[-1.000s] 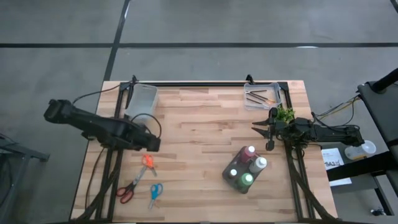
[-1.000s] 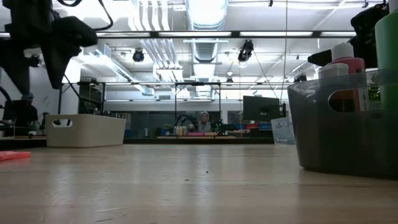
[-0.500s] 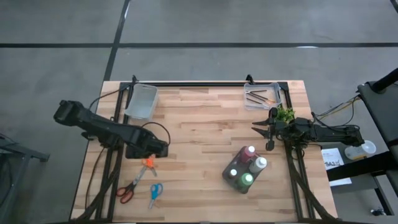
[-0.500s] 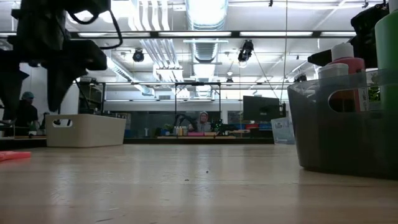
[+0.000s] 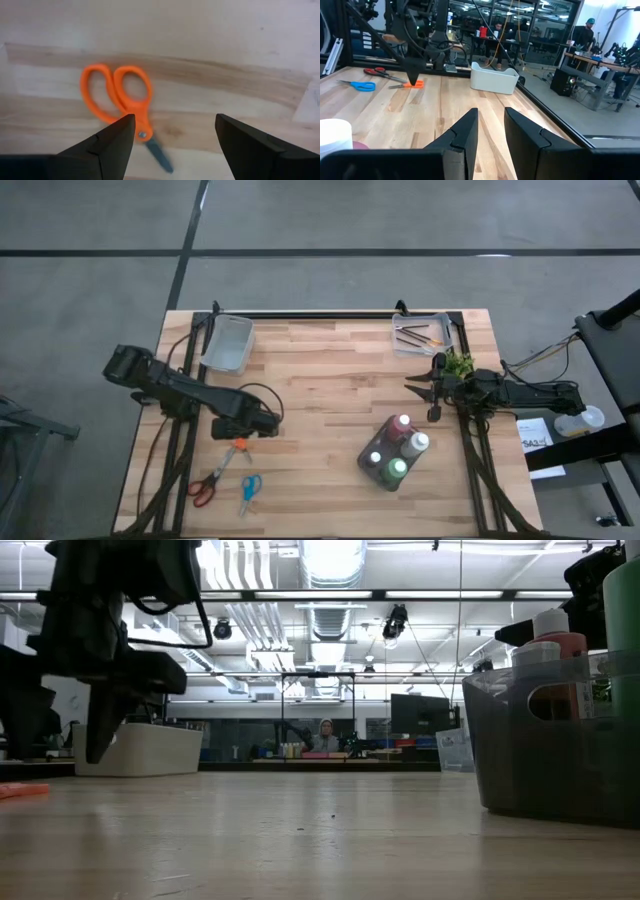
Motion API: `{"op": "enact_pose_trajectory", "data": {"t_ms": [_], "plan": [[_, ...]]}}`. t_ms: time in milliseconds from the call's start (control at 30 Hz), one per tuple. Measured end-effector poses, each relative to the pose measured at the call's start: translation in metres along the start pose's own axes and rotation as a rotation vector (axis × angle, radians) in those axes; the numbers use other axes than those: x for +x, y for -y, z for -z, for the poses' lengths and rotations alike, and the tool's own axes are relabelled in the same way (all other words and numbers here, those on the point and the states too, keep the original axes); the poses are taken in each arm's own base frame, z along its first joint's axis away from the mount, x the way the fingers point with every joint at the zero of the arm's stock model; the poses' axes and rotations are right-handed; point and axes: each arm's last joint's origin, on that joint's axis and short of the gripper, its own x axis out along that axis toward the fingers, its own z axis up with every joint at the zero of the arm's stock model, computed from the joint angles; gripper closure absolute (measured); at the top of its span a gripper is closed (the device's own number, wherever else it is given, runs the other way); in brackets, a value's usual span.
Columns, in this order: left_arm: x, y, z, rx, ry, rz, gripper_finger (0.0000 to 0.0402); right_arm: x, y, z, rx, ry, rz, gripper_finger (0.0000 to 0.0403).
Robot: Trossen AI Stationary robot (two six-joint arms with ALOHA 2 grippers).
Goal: Pick & Place Paint Supplies
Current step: Put the orange scissors into the white bin
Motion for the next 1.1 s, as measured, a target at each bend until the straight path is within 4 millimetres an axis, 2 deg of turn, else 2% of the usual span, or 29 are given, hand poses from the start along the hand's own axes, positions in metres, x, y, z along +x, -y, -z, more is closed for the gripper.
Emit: {"op": "enact_pose_trajectory", "data": {"t_ms": [167,433,800,967,1100], "plan": [[0.006,0.004,0.000,0.032,0.005,-0.005,0.0117,0.000,0.000,0.000,0.000,0.000,0.000,0.0312],[0.003,0.003,-0.003,0.108,0.036,0.054,0.0117,0.000,0.000,0.000,0.000,0.000,0.000,0.0312],[0.025,-0.040,-0.020,-0.003,-0.065,0.318,0.0117,0.000,0.000,0.000,0.000,0.000,0.001,0.0312],[0.021,-0.044,-0.021,-0.003,-0.062,0.318,0.0117,0.000,0.000,0.000,0.000,0.000,0.001,0.0312],[0.009,-0.041,-0.019,0.006,-0.052,0.288,0.0117,0.000,0.000,0.000,0.000,0.000,0.001,0.0312]]}}
